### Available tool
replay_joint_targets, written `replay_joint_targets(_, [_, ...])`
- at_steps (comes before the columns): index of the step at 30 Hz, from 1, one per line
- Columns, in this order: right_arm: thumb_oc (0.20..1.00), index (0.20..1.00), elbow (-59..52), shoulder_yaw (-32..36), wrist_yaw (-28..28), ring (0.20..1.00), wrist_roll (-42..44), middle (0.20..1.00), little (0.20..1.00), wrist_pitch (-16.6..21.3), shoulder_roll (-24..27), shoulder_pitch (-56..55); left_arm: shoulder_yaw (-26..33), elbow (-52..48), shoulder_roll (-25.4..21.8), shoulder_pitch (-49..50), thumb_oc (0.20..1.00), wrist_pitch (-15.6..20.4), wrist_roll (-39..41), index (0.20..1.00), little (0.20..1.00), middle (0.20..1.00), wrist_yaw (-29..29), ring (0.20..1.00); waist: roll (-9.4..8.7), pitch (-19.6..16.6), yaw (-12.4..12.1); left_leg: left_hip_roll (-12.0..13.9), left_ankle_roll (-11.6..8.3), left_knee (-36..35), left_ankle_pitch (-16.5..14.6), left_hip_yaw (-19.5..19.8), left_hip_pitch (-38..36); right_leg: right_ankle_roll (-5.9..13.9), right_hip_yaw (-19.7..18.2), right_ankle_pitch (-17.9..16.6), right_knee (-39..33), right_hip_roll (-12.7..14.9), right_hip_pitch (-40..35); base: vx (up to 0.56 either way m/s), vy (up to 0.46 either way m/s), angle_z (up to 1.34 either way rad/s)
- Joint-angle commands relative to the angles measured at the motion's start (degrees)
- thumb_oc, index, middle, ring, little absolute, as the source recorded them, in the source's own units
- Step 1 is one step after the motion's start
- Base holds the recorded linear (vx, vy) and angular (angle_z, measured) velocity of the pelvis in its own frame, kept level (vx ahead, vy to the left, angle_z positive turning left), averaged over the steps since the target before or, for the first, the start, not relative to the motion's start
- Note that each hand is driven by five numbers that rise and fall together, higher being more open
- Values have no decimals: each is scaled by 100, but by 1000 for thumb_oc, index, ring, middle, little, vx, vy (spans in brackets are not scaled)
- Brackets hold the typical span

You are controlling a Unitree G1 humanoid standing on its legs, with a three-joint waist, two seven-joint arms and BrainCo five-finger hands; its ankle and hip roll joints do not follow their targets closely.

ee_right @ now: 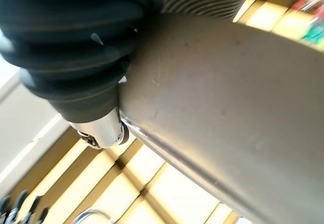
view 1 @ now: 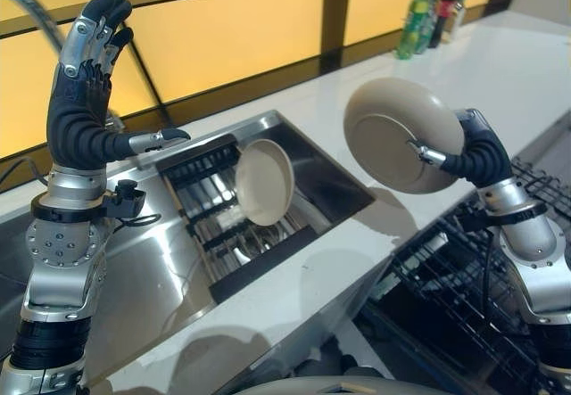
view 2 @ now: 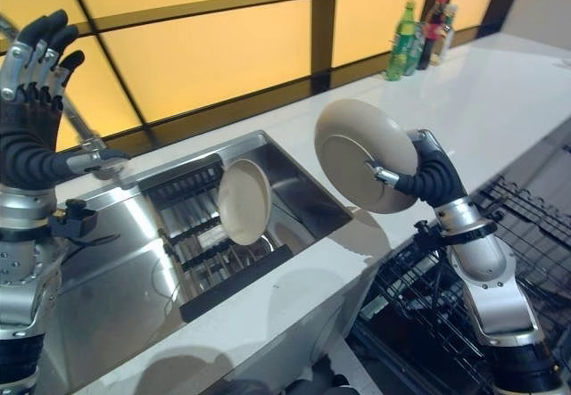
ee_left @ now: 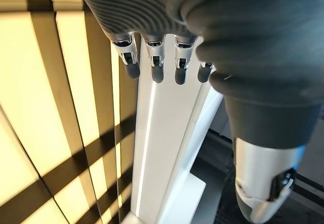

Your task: Pick up plates and place into dishwasher.

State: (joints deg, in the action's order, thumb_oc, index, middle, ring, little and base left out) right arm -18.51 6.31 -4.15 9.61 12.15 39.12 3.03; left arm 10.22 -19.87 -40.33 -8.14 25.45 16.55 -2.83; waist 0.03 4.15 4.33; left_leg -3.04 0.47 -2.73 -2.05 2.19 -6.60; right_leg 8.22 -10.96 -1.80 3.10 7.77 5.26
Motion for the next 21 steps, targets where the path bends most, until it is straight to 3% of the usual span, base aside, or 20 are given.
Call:
replay_joint_targets(1, [200, 200, 112, 304, 170, 200, 112, 200, 200, 350, 95, 312, 211, 253, -250, 10, 1000, 114, -17, 1000, 1000, 1000, -164, 1000, -57, -157, -75, -56, 144, 463, -814, -14, 6, 215, 567, -199, -30, 85, 66, -64, 33, -60])
replay_joint_targets(8, [200, 200, 202, 528, 204, 200, 100, 200, 200, 343, 51, 13, 482, 332, -145, 135, 1000, 49, -181, 1000, 1000, 1000, -284, 1000, -85, -184, -180, 2, 263, 530, -634, -333, 314, 42, 900, 329, 797, -41, -78, -110, -43, -42])
replay_joint_targets(13, [200, 200, 327, 376, 408, 200, -100, 200, 200, 120, -94, -27, 717, 386, -144, 313, 1000, -6, -325, 1000, 1000, 1000, -397, 1000, -132, -213, -365, 137, 120, 479, -592, -434, 321, 24, 1260, 439, 317, 90, -364, -17, -215, -38])
replay_joint_targets(21, [200, 200, 770, 784, 783, 200, -343, 200, 200, -150, -19, -447, 882, 515, -241, 434, 1000, -299, -329, 1000, 1000, 1000, -333, 1000, -74, -230, -219, 455, -163, 268, -434, -702, 227, -51, 1247, 372, -216, -69, -660, 33, -185, -11])
